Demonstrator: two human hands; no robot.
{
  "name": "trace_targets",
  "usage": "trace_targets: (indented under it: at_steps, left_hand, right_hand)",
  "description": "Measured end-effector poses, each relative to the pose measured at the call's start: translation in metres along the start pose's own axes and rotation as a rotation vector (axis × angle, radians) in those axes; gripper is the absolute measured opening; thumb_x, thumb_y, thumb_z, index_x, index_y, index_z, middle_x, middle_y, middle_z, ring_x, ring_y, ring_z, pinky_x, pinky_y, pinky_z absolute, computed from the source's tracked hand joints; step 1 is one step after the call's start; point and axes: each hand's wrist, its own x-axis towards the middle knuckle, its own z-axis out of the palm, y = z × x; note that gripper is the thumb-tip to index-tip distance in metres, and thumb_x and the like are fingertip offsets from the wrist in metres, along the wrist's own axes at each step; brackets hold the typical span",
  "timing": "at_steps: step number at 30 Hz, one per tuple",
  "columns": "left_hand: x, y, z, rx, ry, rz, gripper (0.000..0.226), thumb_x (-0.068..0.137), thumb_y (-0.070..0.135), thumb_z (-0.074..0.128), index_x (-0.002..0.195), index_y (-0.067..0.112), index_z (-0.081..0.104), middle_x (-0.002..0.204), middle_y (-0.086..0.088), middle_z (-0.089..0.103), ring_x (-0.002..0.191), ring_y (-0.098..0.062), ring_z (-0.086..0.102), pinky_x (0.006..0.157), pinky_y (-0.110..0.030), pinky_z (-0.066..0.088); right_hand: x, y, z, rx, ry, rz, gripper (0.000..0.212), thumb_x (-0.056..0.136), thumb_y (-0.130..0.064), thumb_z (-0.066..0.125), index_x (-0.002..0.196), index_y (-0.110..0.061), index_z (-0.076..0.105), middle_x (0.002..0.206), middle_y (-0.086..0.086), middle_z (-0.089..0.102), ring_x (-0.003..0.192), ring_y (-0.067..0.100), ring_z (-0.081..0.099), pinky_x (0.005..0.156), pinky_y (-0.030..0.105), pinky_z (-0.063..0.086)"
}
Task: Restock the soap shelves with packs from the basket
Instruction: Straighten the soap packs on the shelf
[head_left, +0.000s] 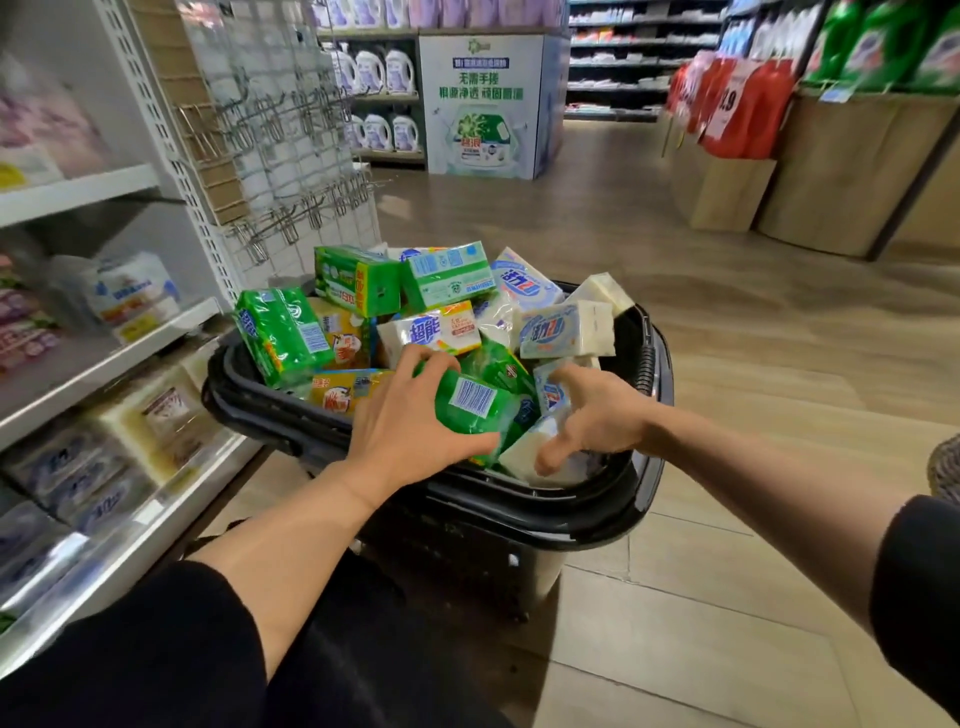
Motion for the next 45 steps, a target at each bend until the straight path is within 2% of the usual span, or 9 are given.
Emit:
trace_targets:
  at_steps: [8,12,17,20,27,30,34,41,45]
  left_hand:
    - [0.000,-0.019,-0.052,-0.009,0.386,0.054,0.080,0.051,0.067,0.071,0.118,0.029,0.049,0.135,0.010,0.036,0.114,-0.018,0.053,0.076,-0.037,0.051]
    - [-0.015,-0.051,-0.084,-0.038,0.509,-0.010,0.083,0.048,0.068,0.063,0.116,0.022,0.053,0.130,0.005,0.040,0.116,-0.016,0.050,0.090,-0.041,0.051]
    - [-0.059,-0.096,-0.125,0.089,0.625,-0.141,0.081,0.048,0.071,0.063,0.114,0.024,0.055,0.129,0.008,0.042,0.109,-0.017,0.056,0.064,-0.035,0.054]
    - [-0.093,-0.126,-0.148,0.166,0.622,-0.204,0.082,0.049,0.065,0.073,0.118,0.023,0.054,0.131,0.007,0.041,0.107,-0.020,0.056,0.062,-0.038,0.054]
    - [-0.166,-0.183,-0.192,0.344,0.563,-0.343,0.087,0.048,0.071,0.068,0.120,0.024,0.052,0.133,0.007,0.039,0.112,-0.019,0.052,0.068,-0.031,0.047]
    - [-0.198,-0.209,-0.210,0.455,0.473,-0.383,0.088,0.049,0.070,0.070,0.122,0.027,0.050,0.133,0.010,0.039,0.108,-0.020,0.055,0.068,-0.034,0.052]
    - [-0.243,-0.253,-0.221,0.515,0.322,-0.470,0.084,0.049,0.070,0.074,0.119,0.032,0.049,0.126,0.012,0.042,0.102,-0.018,0.058,0.066,-0.033,0.053]
    - [-0.305,-0.336,-0.165,0.418,0.323,-0.768,0.083,0.044,0.077,0.061,0.115,0.034,0.051,0.122,0.014,0.041,0.099,-0.018,0.060,0.063,-0.034,0.054]
    - [-0.310,-0.378,-0.121,0.375,0.304,-0.751,0.079,0.048,0.072,0.066,0.113,0.029,0.053,0.121,0.012,0.043,0.094,-0.019,0.061,0.056,-0.031,0.053]
  right_hand:
    - [-0.007,-0.028,-0.026,0.150,0.429,-0.504,0.105,0.042,-0.054,0.074,0.136,-0.022,0.038,0.125,-0.002,0.039,0.114,0.011,0.035,0.093,0.008,0.028]
    - [0.003,-0.068,-0.016,0.100,0.521,-0.695,0.104,0.048,-0.043,0.089,0.135,-0.014,0.040,0.130,0.004,0.039,0.120,0.017,0.037,0.104,0.023,0.029]
    - [0.010,-0.130,0.011,0.221,0.533,-0.864,0.099,0.054,-0.051,0.081,0.135,-0.012,0.039,0.131,0.003,0.041,0.124,0.020,0.039,0.107,0.025,0.029]
    - [0.019,-0.169,0.032,0.335,0.533,-0.941,0.096,0.056,-0.046,0.084,0.134,-0.012,0.040,0.130,0.003,0.042,0.125,0.021,0.041,0.107,0.032,0.034]
    - [0.046,-0.244,0.086,0.447,0.389,-0.999,0.094,0.050,-0.029,0.089,0.129,-0.021,0.039,0.124,0.003,0.045,0.116,0.022,0.047,0.099,0.039,0.041]
    - [0.054,-0.270,0.115,0.455,0.285,-1.037,0.093,0.051,-0.036,0.084,0.128,-0.035,0.033,0.123,-0.005,0.041,0.117,0.016,0.045,0.100,0.031,0.039]
    - [0.074,-0.297,0.170,0.478,0.130,-1.019,0.095,0.048,-0.057,0.079,0.128,-0.030,0.038,0.124,-0.006,0.043,0.118,0.015,0.047,0.102,0.029,0.037]
    - [0.124,-0.319,0.294,0.297,-0.129,-1.030,0.093,0.044,-0.039,0.083,0.128,-0.028,0.044,0.122,-0.004,0.041,0.118,0.006,0.040,0.098,0.003,0.023]
    - [0.160,-0.328,0.355,0.173,-0.229,-0.989,0.099,0.042,-0.038,0.084,0.132,-0.023,0.046,0.129,0.003,0.039,0.124,0.012,0.036,0.101,0.003,0.019]
